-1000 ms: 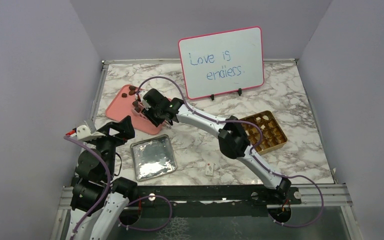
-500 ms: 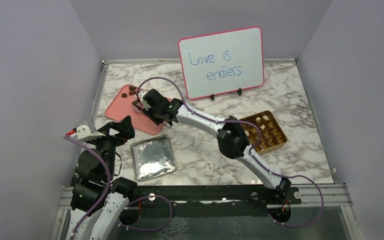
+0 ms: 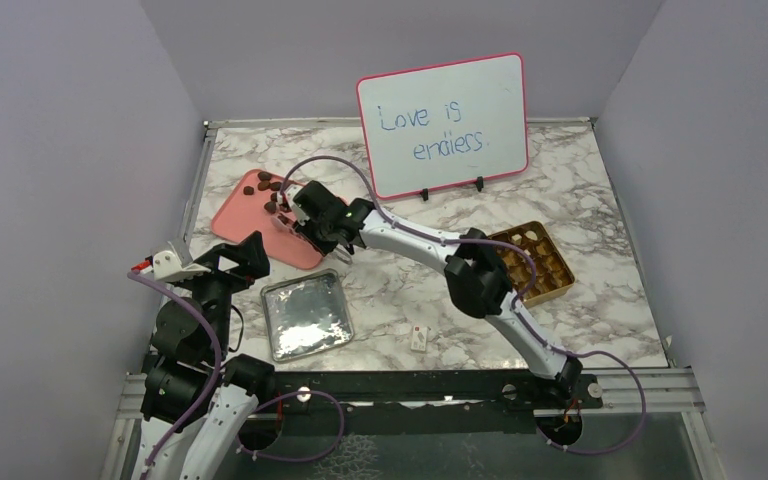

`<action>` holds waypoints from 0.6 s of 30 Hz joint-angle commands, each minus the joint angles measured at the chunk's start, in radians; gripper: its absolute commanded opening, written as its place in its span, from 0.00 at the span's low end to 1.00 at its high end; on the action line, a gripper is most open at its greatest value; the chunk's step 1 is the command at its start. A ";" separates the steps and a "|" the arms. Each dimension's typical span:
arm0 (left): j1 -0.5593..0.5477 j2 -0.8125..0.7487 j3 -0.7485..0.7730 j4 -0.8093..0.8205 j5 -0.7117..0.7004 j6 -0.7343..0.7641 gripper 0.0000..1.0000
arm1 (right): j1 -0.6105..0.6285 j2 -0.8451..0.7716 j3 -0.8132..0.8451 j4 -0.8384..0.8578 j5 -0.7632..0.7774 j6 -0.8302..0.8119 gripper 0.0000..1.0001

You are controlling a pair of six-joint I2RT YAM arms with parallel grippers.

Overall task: Pack the chocolate
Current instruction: Pick up the fake chocolate from the plate, then place the fake chocolate in the packing box.

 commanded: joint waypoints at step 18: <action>0.006 0.019 0.006 0.010 0.019 -0.004 0.99 | 0.000 -0.538 -0.522 0.073 0.050 0.228 0.29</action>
